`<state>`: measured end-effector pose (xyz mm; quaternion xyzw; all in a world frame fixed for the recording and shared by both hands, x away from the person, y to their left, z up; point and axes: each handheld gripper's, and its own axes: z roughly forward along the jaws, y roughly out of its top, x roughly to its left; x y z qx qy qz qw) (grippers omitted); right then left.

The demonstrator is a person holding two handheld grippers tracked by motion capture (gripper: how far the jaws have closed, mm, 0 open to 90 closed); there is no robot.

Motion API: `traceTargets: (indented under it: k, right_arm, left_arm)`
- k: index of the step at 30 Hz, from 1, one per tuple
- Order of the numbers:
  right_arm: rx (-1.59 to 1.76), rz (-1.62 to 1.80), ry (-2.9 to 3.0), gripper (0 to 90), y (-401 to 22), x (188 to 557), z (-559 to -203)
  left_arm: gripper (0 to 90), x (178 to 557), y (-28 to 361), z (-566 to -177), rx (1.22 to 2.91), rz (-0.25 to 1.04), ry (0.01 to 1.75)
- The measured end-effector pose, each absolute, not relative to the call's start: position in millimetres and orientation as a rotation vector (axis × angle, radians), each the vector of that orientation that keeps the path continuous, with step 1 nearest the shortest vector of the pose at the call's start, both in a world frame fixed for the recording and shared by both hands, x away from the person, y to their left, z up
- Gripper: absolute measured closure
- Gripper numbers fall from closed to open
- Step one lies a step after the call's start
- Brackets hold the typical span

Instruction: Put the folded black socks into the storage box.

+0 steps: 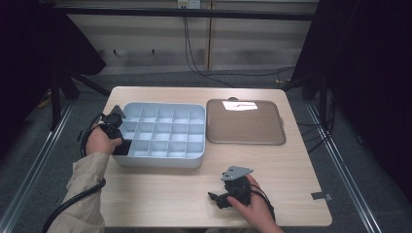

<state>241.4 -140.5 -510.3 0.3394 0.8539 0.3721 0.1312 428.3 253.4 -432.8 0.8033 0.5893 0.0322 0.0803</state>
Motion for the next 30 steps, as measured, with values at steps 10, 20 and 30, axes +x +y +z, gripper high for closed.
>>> traceTargets:
  k: [10,20,30]
  right_arm:
    - [0.99,1.076,2.48,13.0,-140.1,241.4,-510.1]
    - [0.989,1.076,2.48,13.1,-140.1,241.4,-510.0]
    - [0.99,1.077,2.48,13.1,-140.0,241.4,-510.0]
  left_arm:
    - [90.0,425.6,253.5,-434.3,2.394,0.121,1.759]
    - [80.7,424.2,256.1,-421.5,2.368,0.113,1.763]
    - [78.0,422.5,252.5,-398.9,2.364,0.13,1.731]
